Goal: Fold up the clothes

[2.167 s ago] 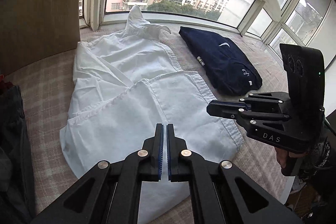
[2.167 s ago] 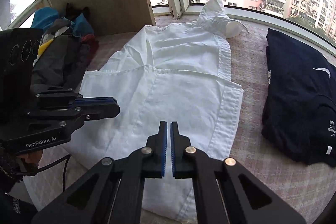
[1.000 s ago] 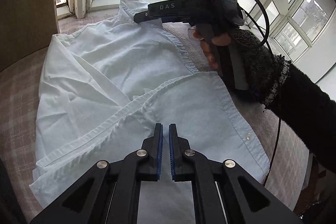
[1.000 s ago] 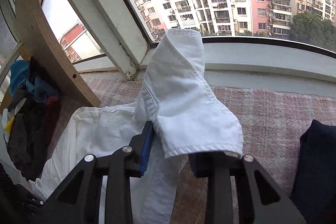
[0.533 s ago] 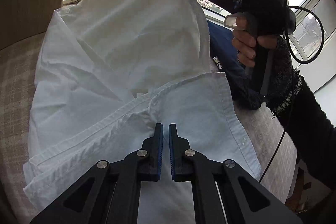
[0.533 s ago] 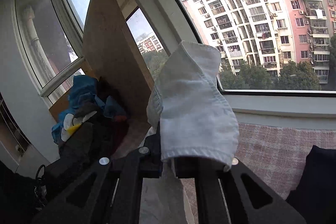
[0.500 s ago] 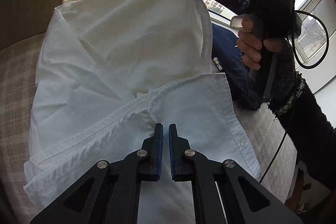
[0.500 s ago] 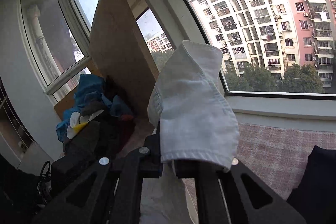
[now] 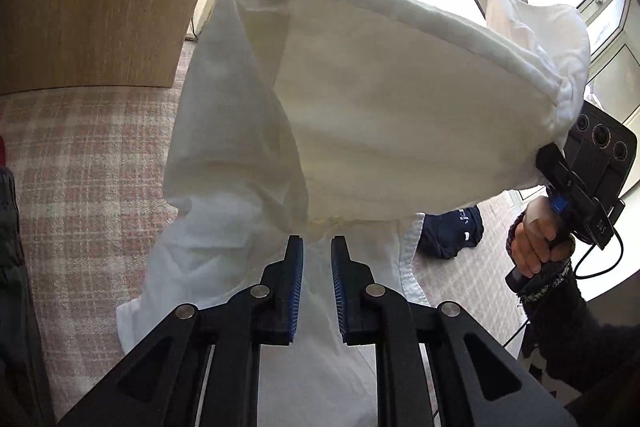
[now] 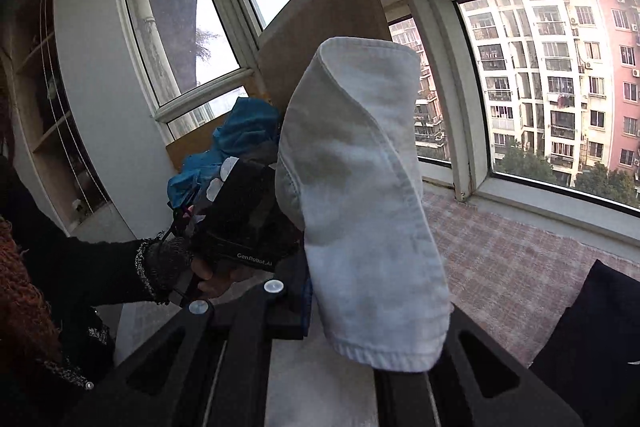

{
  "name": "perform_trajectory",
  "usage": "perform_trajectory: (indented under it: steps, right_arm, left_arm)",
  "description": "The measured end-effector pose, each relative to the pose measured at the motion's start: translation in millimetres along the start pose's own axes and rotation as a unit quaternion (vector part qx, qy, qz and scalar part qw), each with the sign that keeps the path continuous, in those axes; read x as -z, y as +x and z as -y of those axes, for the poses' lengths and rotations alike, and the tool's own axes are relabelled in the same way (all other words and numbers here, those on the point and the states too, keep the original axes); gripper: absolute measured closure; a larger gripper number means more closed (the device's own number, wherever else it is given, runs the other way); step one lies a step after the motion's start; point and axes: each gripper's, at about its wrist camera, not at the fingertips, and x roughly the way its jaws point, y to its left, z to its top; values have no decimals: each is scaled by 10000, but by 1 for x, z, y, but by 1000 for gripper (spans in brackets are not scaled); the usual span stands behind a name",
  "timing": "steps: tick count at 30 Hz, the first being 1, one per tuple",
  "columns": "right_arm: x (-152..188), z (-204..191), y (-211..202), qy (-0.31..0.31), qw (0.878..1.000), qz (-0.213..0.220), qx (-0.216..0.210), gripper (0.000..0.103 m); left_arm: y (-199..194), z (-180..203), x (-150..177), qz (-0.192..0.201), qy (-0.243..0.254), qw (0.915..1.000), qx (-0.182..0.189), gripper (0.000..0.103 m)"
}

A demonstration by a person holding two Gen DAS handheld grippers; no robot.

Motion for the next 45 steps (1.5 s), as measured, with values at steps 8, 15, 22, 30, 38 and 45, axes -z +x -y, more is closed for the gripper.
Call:
perform_trajectory:
  steps: [8, 15, 22, 30, 38, 45]
  right_arm:
    - [30, -26, -16, -312, 9989, -338, -57, 96]
    - [80, -63, 5, -851, 9843, -1542, 92, 95]
    - [112, -62, 20, -1274, 9620, -2326, 655, 92]
    - [129, -43, 18, -1436, 9255, -3149, 1539, 92]
    - [83, -43, -30, -674, 9256, -2890, 2350, 84]
    - [65, 10, -2, 1423, 9342, -2300, 2326, 61]
  left_arm:
    - [-64, -1, 7, 332, -89, 9993, -170, 93]
    - [-135, 37, -32, 357, 1090, 9906, -744, 78]
    - [-34, 40, -28, -1353, 1619, 9773, -198, 78]
    - [-4, 1, 70, -1905, 1101, 9752, -235, 78]
    - [-63, 13, 59, -1089, 1174, 9871, 33, 78]
    - [-65, -22, 14, -595, 1241, 9878, -731, 76]
